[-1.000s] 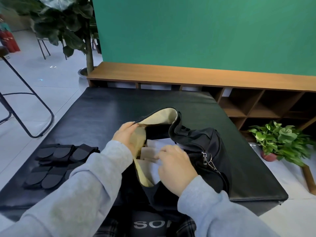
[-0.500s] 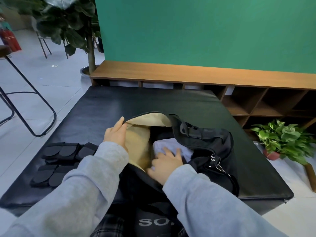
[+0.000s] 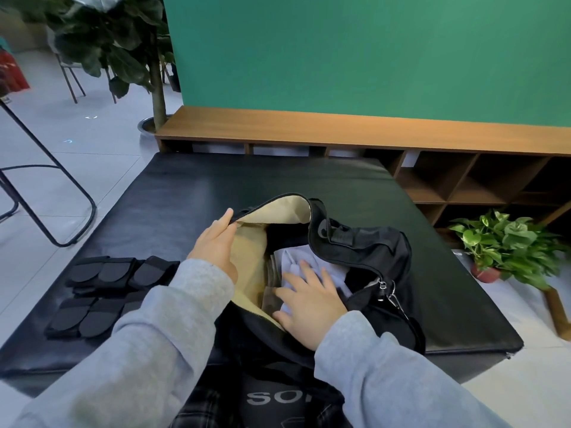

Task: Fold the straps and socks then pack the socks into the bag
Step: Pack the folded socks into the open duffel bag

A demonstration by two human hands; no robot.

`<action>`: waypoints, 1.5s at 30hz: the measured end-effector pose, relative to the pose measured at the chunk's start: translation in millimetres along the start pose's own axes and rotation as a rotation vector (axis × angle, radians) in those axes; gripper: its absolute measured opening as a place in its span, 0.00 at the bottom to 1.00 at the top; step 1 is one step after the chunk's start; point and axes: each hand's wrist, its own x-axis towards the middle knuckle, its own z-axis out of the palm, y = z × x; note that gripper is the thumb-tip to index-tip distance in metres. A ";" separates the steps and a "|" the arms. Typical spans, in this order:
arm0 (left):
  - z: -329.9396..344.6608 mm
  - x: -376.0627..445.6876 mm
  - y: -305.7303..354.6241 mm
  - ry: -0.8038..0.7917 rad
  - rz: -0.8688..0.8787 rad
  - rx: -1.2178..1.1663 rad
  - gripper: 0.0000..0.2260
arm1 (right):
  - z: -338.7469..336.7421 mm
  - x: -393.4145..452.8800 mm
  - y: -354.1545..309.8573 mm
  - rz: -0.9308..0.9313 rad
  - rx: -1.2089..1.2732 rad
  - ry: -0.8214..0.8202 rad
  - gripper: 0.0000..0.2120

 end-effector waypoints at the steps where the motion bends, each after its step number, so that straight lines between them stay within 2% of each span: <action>1: 3.7 -1.8 0.1 -0.004 -0.006 0.037 0.33 | 0.2 -0.4 -0.9 -0.010 0.009 0.016 0.22; 4: 14.6 -9.6 2.4 0.014 0.070 0.257 0.30 | 0.2 -1.4 -2.7 -0.020 0.047 0.042 0.22; 6: 24.2 -12.6 3.1 0.174 0.284 0.321 0.23 | 0.6 -0.9 -2.1 -0.010 0.050 0.045 0.23; 7: 25.9 -14.0 3.5 0.199 0.386 0.287 0.21 | 2.0 0.0 -1.4 0.002 0.046 0.038 0.24; 8: 27.6 -13.4 3.2 0.197 0.481 0.311 0.21 | 4.0 1.6 -0.7 0.016 0.040 0.026 0.24; 9: 26.2 -12.8 5.9 0.089 0.496 0.401 0.20 | 5.9 3.1 -0.2 0.029 0.034 0.017 0.26; 11: 36.6 -5.2 5.8 -0.165 0.389 0.596 0.19 | 8.7 6.7 0.1 0.048 0.024 -0.012 0.28; 13: 48.1 2.6 6.6 -0.335 0.306 0.743 0.21 | 10.2 11.5 -0.2 0.056 0.016 -0.063 0.26; 19: 70.2 15.0 1.9 -0.449 0.293 0.894 0.23 | 15.2 22.8 -2.0 0.075 -0.034 -0.087 0.28; 22: 73.3 13.8 -4.2 -0.463 0.261 0.929 0.23 | 16.9 27.9 -1.8 0.075 -0.042 -0.131 0.28; 28: 79.5 14.5 -12.1 -0.477 0.351 0.940 0.25 | 20.6 31.8 -4.4 0.058 -0.093 -0.146 0.27; 35: 78.8 14.7 -18.6 -0.433 0.148 1.012 0.23 | 13.7 31.5 -3.1 0.108 -0.044 -0.210 0.26; 39: 75.0 17.8 -24.4 -0.448 0.137 1.044 0.22 | 14.8 31.8 -1.6 0.119 -0.022 -0.217 0.26; 45: 75.6 8.2 -30.0 -0.341 0.125 0.908 0.26 | 17.6 30.6 -1.6 0.120 -0.007 -0.206 0.26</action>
